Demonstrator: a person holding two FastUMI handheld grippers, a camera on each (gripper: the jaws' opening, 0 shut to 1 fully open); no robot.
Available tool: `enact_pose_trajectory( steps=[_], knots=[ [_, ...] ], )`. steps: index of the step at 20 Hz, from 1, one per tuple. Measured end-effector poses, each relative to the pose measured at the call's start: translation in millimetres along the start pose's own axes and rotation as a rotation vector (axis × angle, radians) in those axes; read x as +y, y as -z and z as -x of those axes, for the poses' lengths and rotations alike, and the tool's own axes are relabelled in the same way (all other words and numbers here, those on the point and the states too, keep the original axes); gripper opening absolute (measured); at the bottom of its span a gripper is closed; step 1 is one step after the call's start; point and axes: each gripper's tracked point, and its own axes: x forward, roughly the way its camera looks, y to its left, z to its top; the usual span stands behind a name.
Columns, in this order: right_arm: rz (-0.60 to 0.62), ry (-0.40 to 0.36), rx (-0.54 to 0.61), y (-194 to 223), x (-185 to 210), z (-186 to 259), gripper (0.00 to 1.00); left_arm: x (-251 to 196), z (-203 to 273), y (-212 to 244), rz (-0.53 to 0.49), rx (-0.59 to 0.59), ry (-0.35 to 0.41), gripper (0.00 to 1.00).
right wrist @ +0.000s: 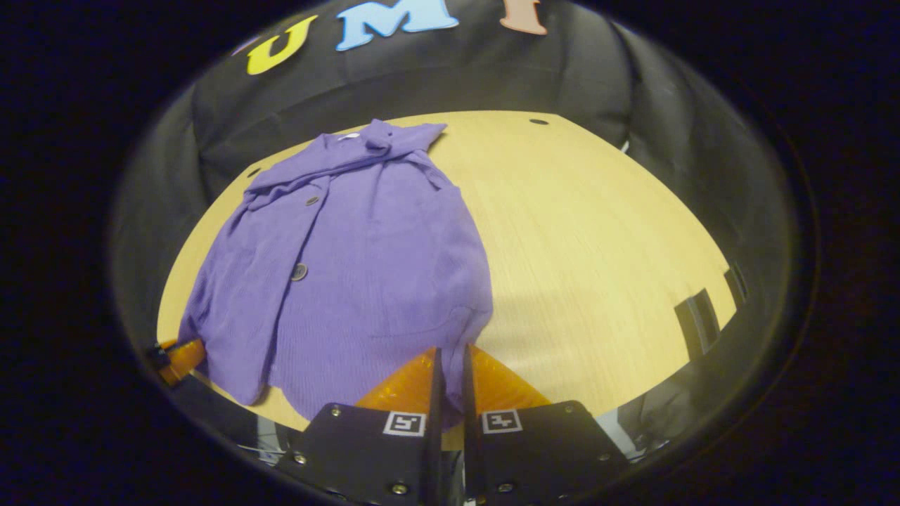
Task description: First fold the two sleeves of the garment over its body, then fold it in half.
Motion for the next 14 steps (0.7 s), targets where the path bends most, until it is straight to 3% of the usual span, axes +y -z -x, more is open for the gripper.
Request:
enact_pose_trajectory(
  steps=[1, 2, 7, 14],
  knots=[
    [-0.016, 0.006, -0.027, -6.9, 0.9, 2.1, 0.15, 0.1, -0.9, -0.2, 0.009, 0.002, 0.008, 0.12],
    [-0.020, -0.014, -0.018, -6.7, 6.4, 2.4, 0.05, -0.9, -2.0, -1.1, 0.025, 0.003, 0.020, 0.12],
    [-0.013, -0.064, -0.095, -41.1, 22.1, 22.9, 0.05, -8.6, 18.3, -55.9, 0.086, -0.081, 0.088, 0.12],
    [0.036, -0.169, -0.219, -138.4, 52.3, 51.6, 0.05, -15.4, 26.5, -152.3, 0.124, -0.200, 0.127, 0.12]
  ],
)
